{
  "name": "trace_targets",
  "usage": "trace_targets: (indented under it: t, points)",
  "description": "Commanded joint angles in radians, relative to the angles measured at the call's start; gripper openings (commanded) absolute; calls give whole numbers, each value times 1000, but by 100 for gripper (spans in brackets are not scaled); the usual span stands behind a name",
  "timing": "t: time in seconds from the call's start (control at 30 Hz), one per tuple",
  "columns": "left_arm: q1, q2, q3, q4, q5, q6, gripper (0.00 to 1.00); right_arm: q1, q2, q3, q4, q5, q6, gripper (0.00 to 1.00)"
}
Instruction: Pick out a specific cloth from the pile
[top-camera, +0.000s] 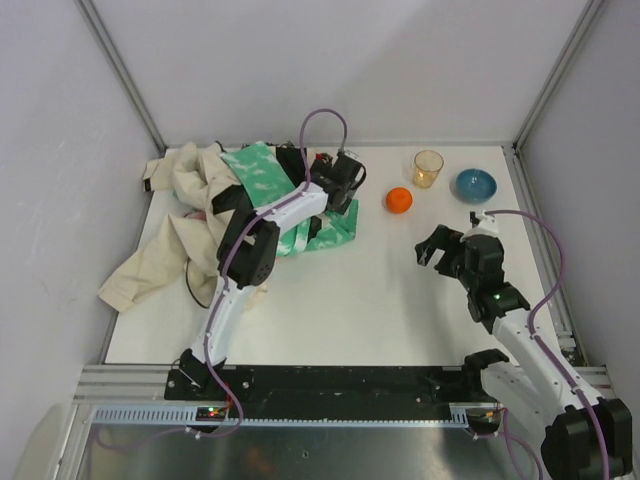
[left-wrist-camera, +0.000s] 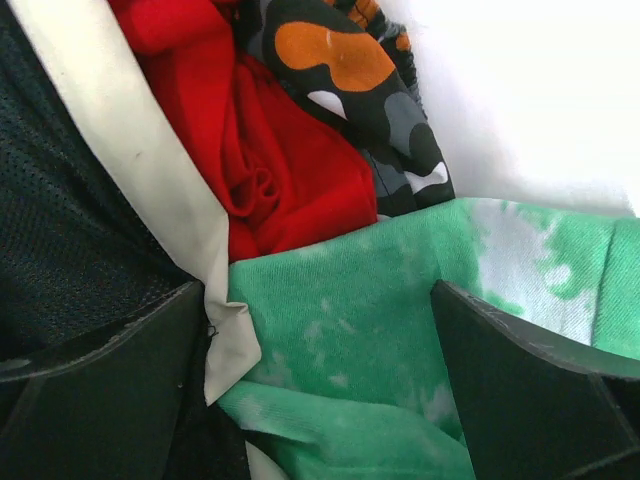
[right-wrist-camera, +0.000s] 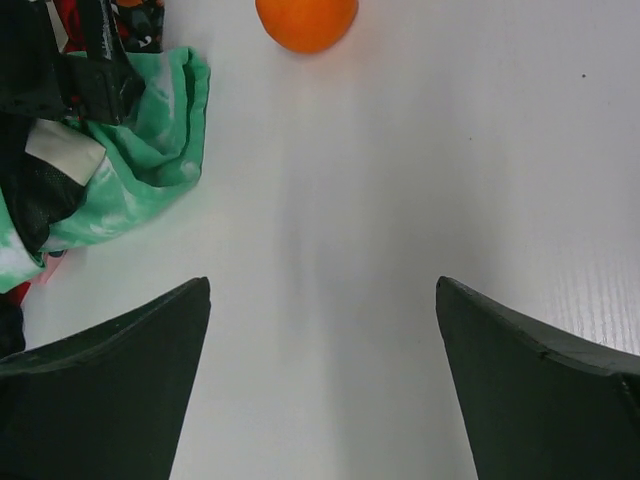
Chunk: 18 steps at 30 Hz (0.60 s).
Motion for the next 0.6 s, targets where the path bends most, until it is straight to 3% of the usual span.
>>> trace_targets:
  t: [0.0, 0.17, 0.23, 0.27, 0.33, 0.37, 0.43, 0.57]
  points:
    - [-3, 36, 33, -51, 20, -5, 100, -3, 26, -3, 69, -27, -11, 99]
    - [7, 101, 35, -93, 13, -29, 98, -3, 36, -4, 68, -27, -7, 99]
    - [17, 111, 40, -110, 22, -46, 82, -3, 36, -3, 73, -25, -5, 99]
    - [22, 111, 42, -120, 23, -54, 67, -3, 37, -3, 77, -26, -5, 99]
    - [31, 98, 41, -137, 18, -65, 26, -1, 39, -4, 91, -33, -5, 99]
    - [35, 82, 37, -145, 12, -74, 13, -1, 41, -4, 99, -36, -5, 99]
    - [47, 28, 18, -151, 22, -90, 4, -1, 51, -3, 142, -54, -4, 99]
    - [77, -167, -36, -152, 115, -128, 1, 10, 103, -3, 305, -178, 5, 99]
